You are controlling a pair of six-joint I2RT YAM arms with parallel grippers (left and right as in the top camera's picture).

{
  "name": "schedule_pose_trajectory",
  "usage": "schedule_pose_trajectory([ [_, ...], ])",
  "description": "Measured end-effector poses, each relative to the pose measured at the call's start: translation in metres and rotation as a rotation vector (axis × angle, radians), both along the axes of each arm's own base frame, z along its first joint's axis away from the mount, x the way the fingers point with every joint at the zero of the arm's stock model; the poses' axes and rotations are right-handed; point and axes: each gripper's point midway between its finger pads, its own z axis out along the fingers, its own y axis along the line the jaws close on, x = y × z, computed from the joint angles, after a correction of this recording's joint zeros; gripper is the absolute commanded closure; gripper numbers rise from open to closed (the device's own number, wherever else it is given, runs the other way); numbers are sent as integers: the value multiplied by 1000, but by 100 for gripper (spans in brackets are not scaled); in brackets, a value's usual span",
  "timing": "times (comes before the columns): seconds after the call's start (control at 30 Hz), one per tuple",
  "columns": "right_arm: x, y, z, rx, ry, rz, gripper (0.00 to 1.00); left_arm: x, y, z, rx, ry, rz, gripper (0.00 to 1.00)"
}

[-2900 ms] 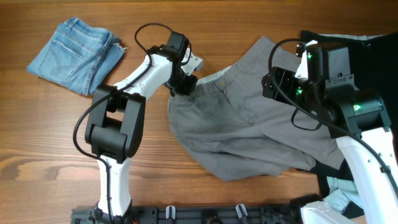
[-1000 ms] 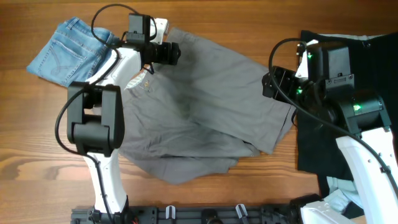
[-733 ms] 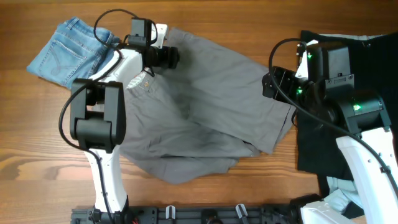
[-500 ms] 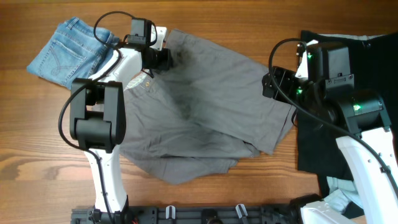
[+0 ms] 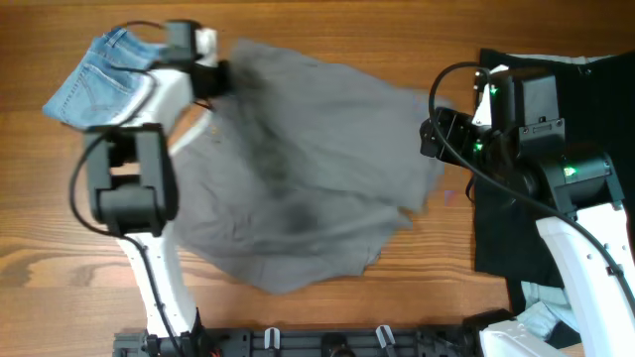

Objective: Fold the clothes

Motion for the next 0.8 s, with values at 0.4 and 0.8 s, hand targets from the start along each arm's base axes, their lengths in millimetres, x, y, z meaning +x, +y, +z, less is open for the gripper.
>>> schedule_pose_trajectory([
  [0.4, 9, -11, -6, -65, -4, -39, 30, 28, 56, 75, -201, -137, 96, 29],
  [0.8, 98, 4, -112, -120, 126, -46, 44, -61, 25, 263, -183, -287, -23, 30],
])
